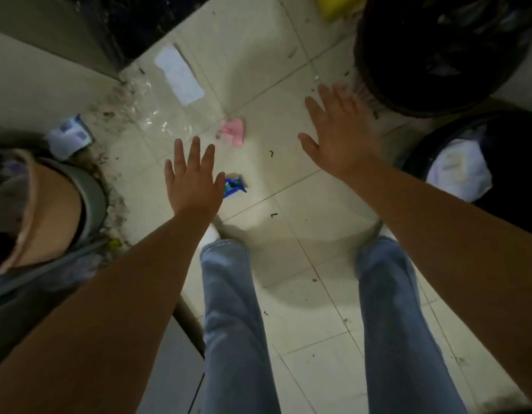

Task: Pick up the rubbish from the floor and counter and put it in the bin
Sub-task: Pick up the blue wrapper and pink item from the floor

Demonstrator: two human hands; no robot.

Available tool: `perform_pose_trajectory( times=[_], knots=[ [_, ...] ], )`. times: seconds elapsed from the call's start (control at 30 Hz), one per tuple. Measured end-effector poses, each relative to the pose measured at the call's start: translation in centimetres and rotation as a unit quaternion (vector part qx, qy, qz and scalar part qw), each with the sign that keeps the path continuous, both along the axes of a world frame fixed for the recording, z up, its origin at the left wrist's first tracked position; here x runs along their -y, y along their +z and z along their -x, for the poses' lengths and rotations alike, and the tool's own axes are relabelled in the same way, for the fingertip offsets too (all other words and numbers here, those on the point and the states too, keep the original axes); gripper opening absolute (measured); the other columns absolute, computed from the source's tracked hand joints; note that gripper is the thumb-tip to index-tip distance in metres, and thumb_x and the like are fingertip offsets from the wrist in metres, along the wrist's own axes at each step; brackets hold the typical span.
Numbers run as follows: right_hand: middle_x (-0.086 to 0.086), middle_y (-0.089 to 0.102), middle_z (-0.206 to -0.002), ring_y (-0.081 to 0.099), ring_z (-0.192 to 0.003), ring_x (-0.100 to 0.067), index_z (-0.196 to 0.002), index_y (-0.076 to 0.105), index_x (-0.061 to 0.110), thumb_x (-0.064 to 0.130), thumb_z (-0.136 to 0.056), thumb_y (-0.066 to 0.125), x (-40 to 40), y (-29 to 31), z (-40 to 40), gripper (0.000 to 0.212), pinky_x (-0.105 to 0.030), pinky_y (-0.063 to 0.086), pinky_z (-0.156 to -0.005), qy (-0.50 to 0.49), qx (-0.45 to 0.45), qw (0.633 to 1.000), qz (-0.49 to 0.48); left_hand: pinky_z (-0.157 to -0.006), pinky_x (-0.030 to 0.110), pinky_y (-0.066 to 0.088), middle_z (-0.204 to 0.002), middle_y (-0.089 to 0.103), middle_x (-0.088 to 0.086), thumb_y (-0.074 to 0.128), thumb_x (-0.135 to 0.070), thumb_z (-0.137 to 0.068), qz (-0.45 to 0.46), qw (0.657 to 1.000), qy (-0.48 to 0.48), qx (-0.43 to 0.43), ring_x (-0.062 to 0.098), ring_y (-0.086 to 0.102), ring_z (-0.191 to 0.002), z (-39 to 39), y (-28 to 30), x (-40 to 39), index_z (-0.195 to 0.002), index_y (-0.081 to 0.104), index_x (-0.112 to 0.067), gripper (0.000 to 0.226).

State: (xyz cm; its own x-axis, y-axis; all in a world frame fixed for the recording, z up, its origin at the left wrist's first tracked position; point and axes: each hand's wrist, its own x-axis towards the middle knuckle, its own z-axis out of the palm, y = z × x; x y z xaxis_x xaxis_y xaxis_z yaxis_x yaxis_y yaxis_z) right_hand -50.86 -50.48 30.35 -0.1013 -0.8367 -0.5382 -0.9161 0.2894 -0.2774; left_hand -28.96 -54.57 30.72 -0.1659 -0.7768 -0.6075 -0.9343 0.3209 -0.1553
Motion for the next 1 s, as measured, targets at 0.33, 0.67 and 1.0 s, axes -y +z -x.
perform_pose_trajectory(
  times=[0.33, 0.67, 1.0],
  knots=[
    [-0.016, 0.016, -0.157, 0.007, -0.147, -0.03, -0.145, 0.022, 0.007, 0.031, -0.097, 0.04, 5.3, -8.0, -17.5, 0.057, -0.043, 0.008, -0.121, -0.021, -0.048, 0.994, -0.099, -0.121, 0.043, 0.005, -0.161, -0.002, 0.004, 0.038, -0.038, -0.1, -0.072, 0.997, 0.015, -0.023, 0.027, -0.008, -0.148, -19.3, -7.8, 5.2, -0.151, 0.007, -0.02, 0.062],
    [-0.019, 0.043, -0.142, 0.039, -0.132, -0.032, -0.138, 0.036, 0.007, 0.028, -0.093, 0.051, 12.1, -26.5, -20.1, 0.052, -0.04, 0.036, -0.108, -0.072, -0.069, 0.987, -0.125, -0.102, 0.036, 0.039, -0.141, 0.043, 0.01, 0.045, -0.019, -0.098, -0.152, 0.979, -0.002, -0.132, 0.027, 0.038, -0.13, -16.6, -29.0, 3.0, -0.139, 0.037, -0.011, 0.043],
    [-0.006, 0.064, -0.117, 0.05, -0.086, -0.003, -0.137, 0.041, 0.016, 0.01, -0.09, 0.051, 13.4, -37.7, -19.9, 0.048, 0.008, 0.034, -0.048, -0.164, -0.012, 0.985, -0.061, -0.102, 0.036, 0.038, -0.13, 0.05, 0.011, 0.047, -0.02, -0.095, -0.158, 0.97, -0.082, -0.163, 0.026, 0.042, -0.124, -15.1, -37.8, 2.4, -0.127, 0.051, -0.009, 0.035]
  ],
)
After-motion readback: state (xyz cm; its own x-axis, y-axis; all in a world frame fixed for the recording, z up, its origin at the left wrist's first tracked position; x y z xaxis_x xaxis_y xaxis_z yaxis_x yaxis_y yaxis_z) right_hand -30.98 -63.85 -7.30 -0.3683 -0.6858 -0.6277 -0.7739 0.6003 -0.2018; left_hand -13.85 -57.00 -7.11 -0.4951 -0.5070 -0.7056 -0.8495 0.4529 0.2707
